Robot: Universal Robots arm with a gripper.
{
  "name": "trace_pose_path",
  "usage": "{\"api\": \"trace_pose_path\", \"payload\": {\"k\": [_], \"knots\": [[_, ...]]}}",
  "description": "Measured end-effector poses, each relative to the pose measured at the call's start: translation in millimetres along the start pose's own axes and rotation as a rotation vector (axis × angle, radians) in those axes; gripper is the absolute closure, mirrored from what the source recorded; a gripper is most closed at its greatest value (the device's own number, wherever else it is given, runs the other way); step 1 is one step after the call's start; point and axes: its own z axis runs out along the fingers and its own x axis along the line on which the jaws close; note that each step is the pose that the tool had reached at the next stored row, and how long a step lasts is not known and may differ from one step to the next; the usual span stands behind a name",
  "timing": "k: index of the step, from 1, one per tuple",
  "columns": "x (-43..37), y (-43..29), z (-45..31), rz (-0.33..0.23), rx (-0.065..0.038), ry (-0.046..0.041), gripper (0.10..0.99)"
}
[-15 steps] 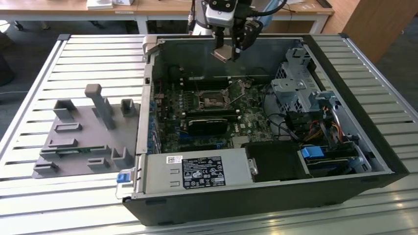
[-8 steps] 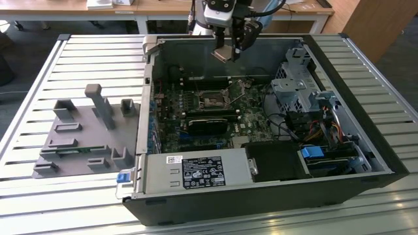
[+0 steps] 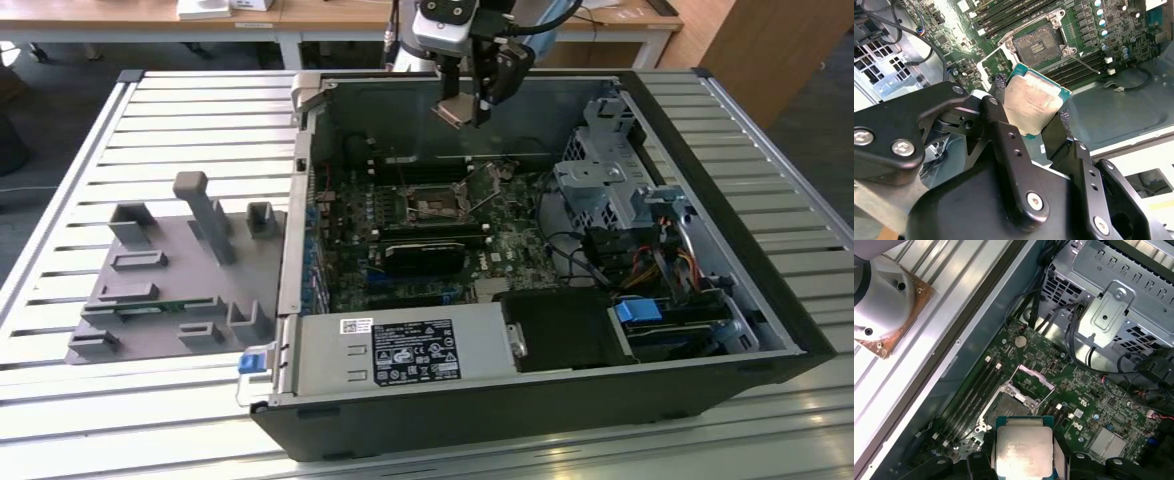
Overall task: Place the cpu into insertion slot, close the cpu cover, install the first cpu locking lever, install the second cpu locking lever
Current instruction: 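Place the cpu into insertion slot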
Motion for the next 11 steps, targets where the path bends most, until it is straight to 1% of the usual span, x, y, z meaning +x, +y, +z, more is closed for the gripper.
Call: {"api": "trace_pose_path", "payload": {"k": [11], "knots": [[0.0, -0.1, 0.8, 0.071, -0.001, -0.0061, 0.545]]}}
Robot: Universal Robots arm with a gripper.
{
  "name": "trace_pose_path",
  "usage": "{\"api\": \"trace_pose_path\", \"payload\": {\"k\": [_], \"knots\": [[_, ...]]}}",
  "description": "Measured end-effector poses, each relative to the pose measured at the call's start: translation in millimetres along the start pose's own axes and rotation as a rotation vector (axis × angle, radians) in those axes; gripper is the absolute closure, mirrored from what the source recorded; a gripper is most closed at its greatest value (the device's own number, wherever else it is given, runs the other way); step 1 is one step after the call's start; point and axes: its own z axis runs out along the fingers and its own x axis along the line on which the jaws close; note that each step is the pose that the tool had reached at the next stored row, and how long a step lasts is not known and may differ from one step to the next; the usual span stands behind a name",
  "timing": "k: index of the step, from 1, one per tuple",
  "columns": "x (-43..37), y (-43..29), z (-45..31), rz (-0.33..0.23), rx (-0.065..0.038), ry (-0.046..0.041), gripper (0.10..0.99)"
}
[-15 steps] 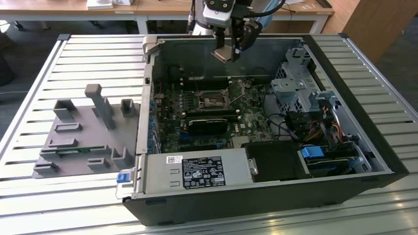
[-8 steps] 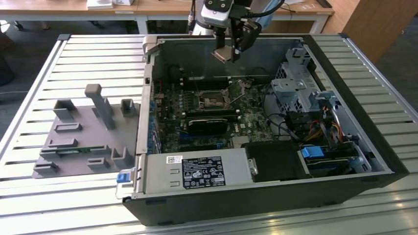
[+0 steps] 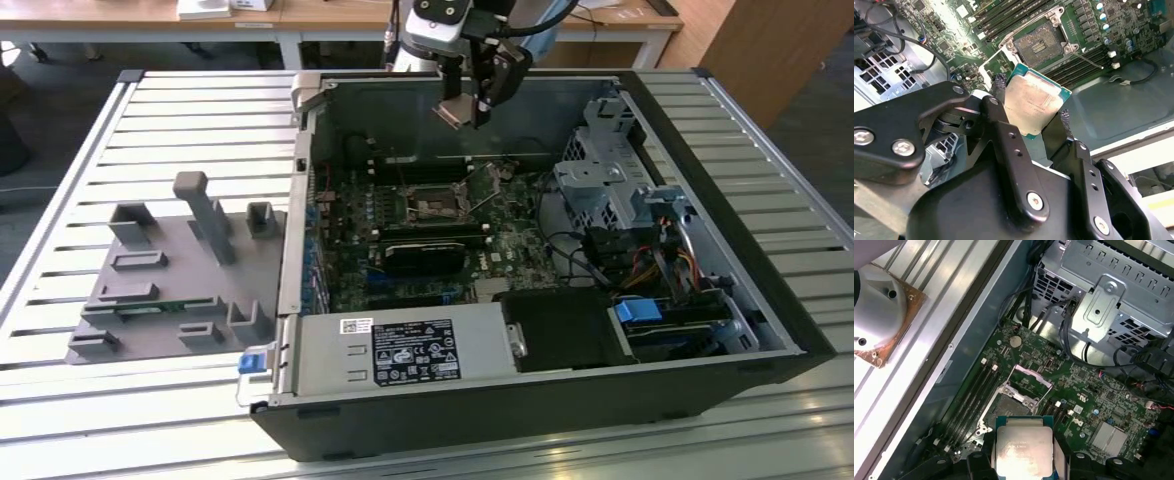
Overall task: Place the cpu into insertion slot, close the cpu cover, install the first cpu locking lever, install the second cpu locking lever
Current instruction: 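Place the cpu into insertion slot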
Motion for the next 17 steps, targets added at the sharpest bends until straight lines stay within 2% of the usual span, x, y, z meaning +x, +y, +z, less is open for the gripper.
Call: {"api": "trace_pose_path", "payload": {"k": [5, 17], "knots": [[0.0, 0.0, 0.6, 0.047, -0.001, -0.0044, 0.545], [0.1, -0.1, 1.9, 0.213, -0.004, -0.0189, 0.545]]}}
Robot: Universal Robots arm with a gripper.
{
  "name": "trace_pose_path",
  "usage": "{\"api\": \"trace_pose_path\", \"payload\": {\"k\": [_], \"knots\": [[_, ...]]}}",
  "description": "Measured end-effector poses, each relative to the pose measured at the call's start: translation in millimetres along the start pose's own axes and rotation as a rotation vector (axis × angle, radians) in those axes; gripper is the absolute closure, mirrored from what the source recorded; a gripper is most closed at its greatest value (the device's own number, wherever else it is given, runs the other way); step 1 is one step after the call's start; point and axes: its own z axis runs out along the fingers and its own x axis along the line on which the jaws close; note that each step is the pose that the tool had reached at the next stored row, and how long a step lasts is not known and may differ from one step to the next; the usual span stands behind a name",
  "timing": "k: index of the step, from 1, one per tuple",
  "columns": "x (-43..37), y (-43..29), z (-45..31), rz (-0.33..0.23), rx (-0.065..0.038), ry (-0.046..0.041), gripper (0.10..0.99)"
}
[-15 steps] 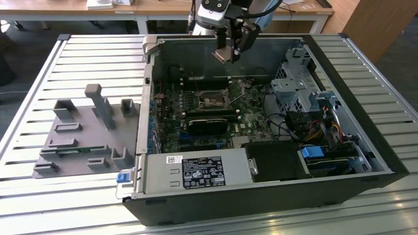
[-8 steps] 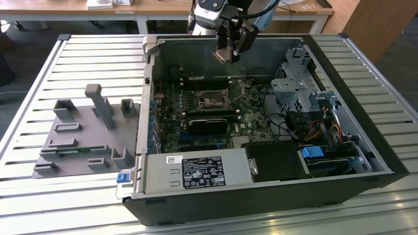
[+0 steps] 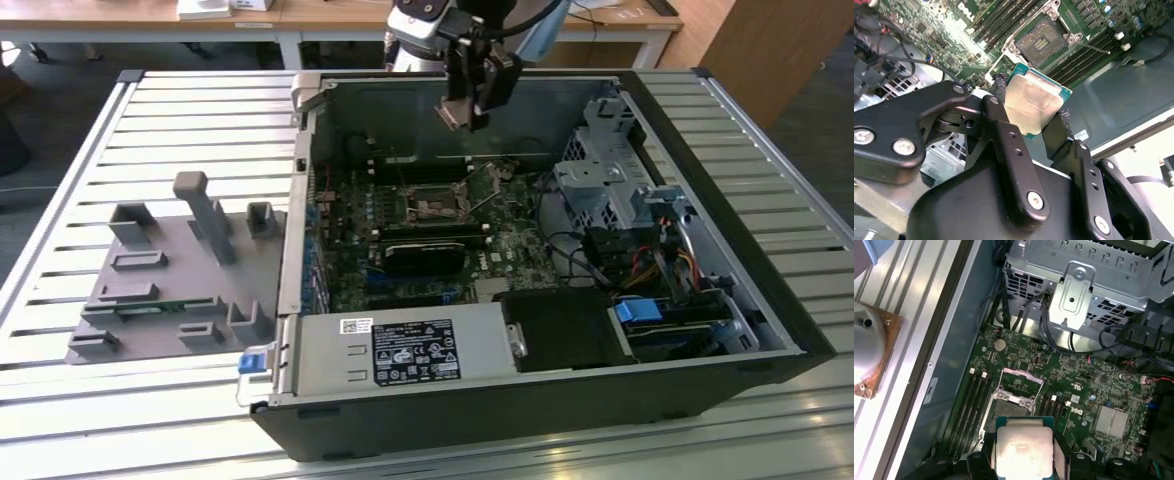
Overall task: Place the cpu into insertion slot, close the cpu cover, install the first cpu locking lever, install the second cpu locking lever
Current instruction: 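Place the cpu into insertion slot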
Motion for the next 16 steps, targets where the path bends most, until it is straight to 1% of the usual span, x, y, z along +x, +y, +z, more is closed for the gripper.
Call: {"api": "trace_pose_path", "payload": {"k": [14, 16], "knots": [[0.0, -0.2, 2.1, 0.215, -0.002, -0.0183, 0.545], [0.1, -0.2, 3.2, 0.234, -0.002, -0.02, 0.545]]}}
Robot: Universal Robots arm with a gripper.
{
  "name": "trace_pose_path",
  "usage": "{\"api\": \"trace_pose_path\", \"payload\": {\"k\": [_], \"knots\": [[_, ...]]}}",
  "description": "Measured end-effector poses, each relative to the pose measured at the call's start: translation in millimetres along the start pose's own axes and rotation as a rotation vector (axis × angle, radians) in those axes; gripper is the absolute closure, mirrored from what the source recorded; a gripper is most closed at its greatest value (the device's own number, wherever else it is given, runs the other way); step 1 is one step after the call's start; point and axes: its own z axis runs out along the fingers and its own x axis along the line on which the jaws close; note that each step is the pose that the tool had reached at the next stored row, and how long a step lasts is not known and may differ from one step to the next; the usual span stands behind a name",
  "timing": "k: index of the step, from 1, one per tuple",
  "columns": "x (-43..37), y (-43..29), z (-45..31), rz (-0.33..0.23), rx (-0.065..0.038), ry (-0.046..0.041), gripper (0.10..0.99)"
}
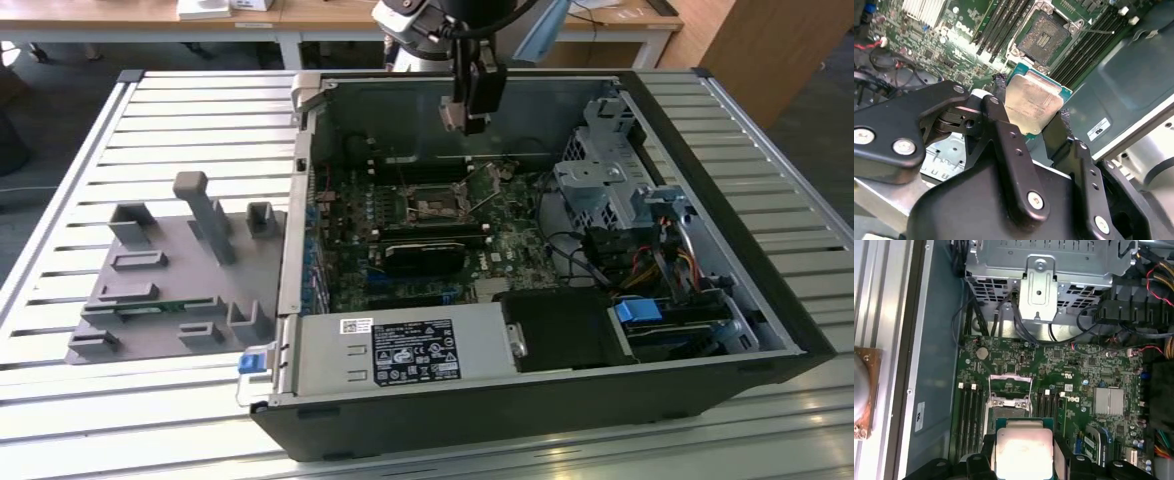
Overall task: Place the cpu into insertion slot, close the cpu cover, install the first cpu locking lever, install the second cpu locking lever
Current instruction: 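Place the cpu into insertion slot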
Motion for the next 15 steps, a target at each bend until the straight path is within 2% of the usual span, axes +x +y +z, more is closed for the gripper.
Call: {"api": "trace_pose_path", "payload": {"k": [15], "knots": [[-0.3, -2.2, 22.6, -0.002, 0.0, 0.0011, 0.545]]}}
